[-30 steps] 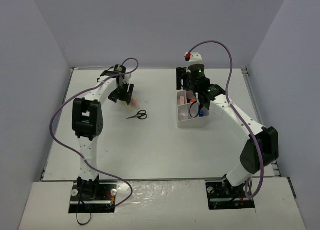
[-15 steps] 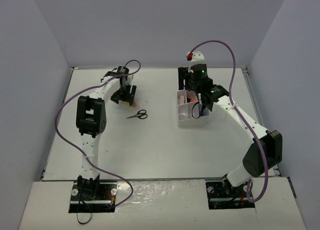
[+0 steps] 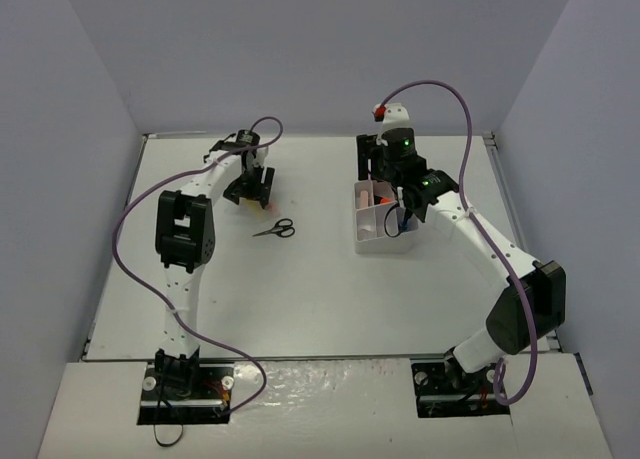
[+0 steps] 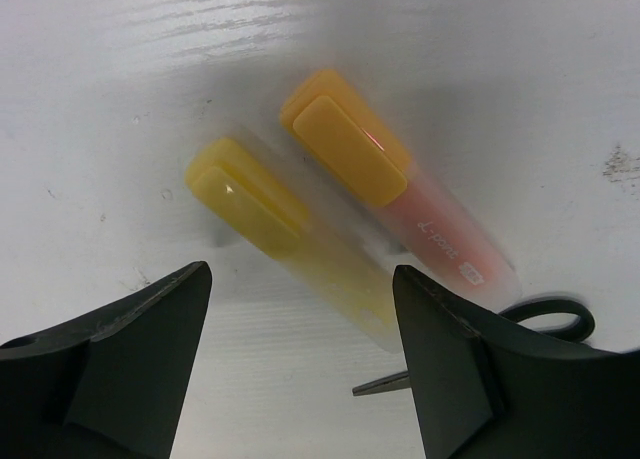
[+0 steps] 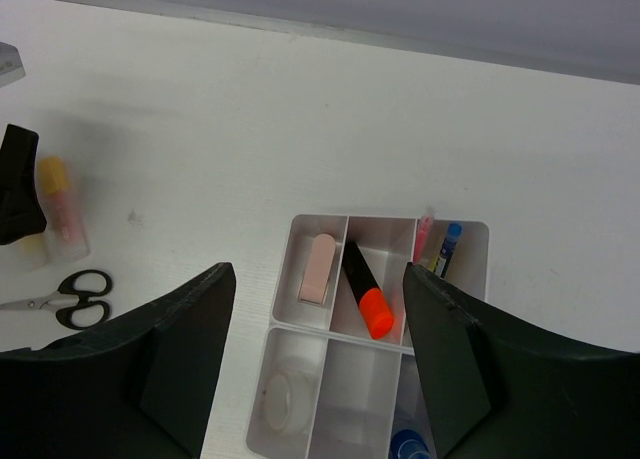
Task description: Sort the stationery into containers
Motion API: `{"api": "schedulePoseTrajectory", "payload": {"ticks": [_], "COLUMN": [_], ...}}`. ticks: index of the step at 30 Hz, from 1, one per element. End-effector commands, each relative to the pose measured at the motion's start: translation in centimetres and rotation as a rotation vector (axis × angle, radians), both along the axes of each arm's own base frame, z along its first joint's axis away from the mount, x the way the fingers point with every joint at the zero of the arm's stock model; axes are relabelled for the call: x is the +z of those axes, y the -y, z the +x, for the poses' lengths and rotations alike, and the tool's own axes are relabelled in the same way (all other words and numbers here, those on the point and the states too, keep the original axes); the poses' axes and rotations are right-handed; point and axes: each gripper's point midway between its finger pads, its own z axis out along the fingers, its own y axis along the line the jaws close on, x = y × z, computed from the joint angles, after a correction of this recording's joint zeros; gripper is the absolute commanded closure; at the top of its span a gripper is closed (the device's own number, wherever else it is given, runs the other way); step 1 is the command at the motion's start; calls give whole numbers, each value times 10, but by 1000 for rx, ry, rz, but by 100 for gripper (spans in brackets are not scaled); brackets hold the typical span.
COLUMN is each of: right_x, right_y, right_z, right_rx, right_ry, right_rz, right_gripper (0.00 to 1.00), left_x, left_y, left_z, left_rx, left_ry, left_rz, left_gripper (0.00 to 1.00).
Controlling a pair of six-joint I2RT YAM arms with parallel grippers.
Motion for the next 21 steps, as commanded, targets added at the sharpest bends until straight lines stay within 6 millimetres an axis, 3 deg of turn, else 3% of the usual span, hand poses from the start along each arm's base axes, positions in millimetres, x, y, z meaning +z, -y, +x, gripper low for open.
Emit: {"api": "schedulePoseTrajectory", "payload": {"ticks": [1, 4, 6, 13, 16, 18, 21], "right_x": [43, 43, 41, 42, 44, 47, 54], "right_y": [13, 14, 13, 14, 14, 12, 6], "right_z": [-3, -3, -2, -2, -3, -5, -9], "right_rx": [-26, -26, -25, -26, -23, -12, 18], "right_ry": [112, 112, 108, 111, 113, 116, 110], "right_rz": [27, 26, 26, 24, 29, 39, 62], "right_gripper": [35, 35, 35, 36, 36, 36, 36], "left_x": [1, -5, -8, -13, -16, -11, 14], "left_y": [-2, -3, -4, -4, -8, -9, -13], "left_z": [-14, -25, -30, -41, -39, -39, -32], "left_rx": [5, 3, 2, -20, -29, -33, -17], "left_ry": [-28, -54, -63, -86, -86, -80, -23], "left_rz": [24, 27, 28, 24, 46, 43, 5], "left_gripper": [30, 31, 37, 73, 100, 100, 100]}}
